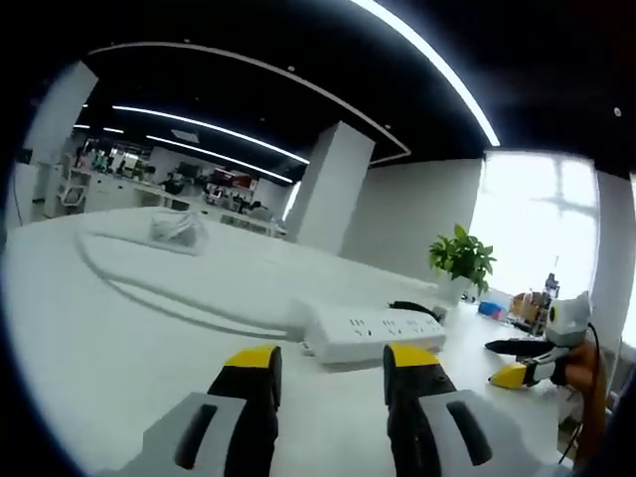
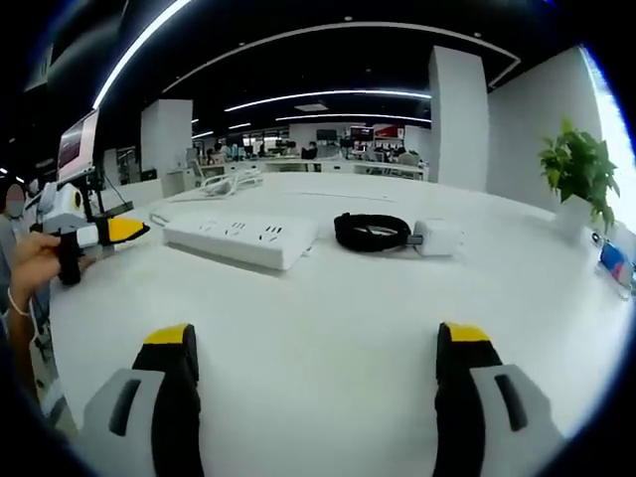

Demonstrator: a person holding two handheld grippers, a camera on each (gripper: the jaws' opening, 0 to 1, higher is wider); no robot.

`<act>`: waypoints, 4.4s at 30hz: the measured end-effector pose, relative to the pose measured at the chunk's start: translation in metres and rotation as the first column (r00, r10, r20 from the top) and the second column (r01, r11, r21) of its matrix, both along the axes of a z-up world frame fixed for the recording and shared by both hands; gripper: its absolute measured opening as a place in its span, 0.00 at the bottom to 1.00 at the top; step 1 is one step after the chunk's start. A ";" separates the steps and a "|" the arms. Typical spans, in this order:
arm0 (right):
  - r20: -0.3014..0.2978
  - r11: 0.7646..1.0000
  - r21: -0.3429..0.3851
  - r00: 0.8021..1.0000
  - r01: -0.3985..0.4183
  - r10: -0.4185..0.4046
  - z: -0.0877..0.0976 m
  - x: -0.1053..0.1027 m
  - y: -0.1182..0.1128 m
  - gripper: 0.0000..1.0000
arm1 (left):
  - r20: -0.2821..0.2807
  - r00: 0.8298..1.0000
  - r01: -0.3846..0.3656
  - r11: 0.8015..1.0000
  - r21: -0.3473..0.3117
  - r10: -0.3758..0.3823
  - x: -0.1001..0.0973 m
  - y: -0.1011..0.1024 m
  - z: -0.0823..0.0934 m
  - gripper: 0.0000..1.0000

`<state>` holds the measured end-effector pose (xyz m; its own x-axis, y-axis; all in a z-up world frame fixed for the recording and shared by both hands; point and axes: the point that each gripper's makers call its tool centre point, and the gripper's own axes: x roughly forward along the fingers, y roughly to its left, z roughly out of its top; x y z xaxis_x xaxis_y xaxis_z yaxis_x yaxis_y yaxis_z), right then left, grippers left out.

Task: Straighten the power strip on the desk, plug the charger into it

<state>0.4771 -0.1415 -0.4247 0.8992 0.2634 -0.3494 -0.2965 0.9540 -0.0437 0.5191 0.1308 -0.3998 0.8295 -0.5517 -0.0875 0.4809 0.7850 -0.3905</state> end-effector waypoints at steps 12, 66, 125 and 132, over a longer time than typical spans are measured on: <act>0.098 0.998 0.033 0.993 -0.062 0.058 0.009 0.027 -0.007 1.00 | 0.030 0.979 -0.187 0.943 -0.274 0.202 0.003 0.023 0.017 0.48; 0.664 0.976 0.194 0.746 -0.101 -0.055 0.069 0.065 0.003 1.00 | 0.529 0.849 0.104 0.974 -0.199 0.018 -0.018 -0.036 0.022 0.99; 0.663 0.978 0.194 0.745 -0.082 -0.069 0.071 0.061 -0.003 1.00 | 0.541 0.841 0.096 0.976 -0.198 0.026 -0.027 -0.038 0.050 0.99; 0.663 0.978 0.194 0.745 -0.078 -0.072 0.071 0.061 -0.003 1.00 | 0.540 0.841 0.096 0.976 -0.197 0.027 -0.028 -0.038 0.050 0.99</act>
